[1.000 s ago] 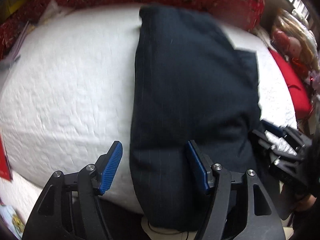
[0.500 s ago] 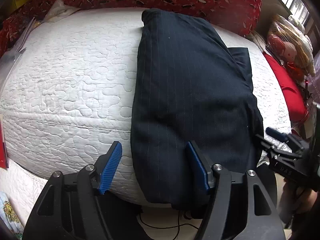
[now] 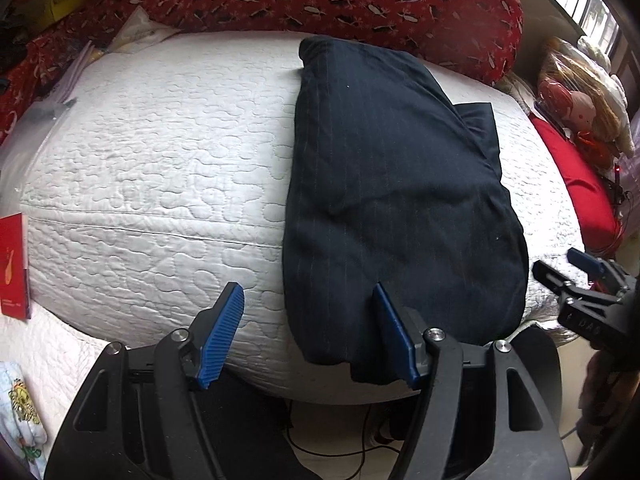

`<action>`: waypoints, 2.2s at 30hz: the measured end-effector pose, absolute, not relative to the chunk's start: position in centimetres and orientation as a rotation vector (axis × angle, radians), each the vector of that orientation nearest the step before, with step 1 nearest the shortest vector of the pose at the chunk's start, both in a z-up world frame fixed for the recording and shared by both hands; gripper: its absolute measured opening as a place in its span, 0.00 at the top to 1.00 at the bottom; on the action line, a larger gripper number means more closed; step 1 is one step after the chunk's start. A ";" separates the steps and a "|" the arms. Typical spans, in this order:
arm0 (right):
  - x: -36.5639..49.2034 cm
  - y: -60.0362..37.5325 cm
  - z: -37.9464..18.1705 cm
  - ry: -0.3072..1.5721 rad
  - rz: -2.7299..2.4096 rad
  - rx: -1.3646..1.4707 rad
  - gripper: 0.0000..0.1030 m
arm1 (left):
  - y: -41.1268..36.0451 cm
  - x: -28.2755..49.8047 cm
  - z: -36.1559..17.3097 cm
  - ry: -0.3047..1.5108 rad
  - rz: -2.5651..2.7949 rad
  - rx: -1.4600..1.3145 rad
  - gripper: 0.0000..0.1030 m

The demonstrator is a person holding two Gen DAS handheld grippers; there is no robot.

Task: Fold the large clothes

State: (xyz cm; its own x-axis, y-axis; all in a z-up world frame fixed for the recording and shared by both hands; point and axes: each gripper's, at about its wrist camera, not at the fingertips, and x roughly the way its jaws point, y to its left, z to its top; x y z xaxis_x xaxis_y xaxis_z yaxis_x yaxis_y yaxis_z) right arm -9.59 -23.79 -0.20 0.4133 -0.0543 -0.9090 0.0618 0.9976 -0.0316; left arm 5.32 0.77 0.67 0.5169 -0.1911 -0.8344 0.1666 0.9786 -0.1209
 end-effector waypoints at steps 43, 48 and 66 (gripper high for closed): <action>-14.9 -24.8 3.4 0.997 -0.086 0.034 0.17 | -2.2 0.8 1.4 0.909 -0.150 0.119 0.36; -14.9 -24.6 3.2 1.002 -0.077 0.040 0.17 | -2.5 0.6 1.3 0.908 -0.153 0.135 0.36; -14.7 -24.1 3.1 1.013 -0.042 0.004 0.01 | -3.0 0.4 0.8 0.924 -0.171 0.145 0.36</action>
State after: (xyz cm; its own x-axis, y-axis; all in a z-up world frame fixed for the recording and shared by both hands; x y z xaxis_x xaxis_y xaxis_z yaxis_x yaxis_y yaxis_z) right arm -14.71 -24.08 3.08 0.5283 -0.0333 -0.8484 0.0367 0.9992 -0.0163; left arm 0.38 -2.95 0.83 0.5903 -0.0846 -0.8027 0.2088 0.9766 0.0507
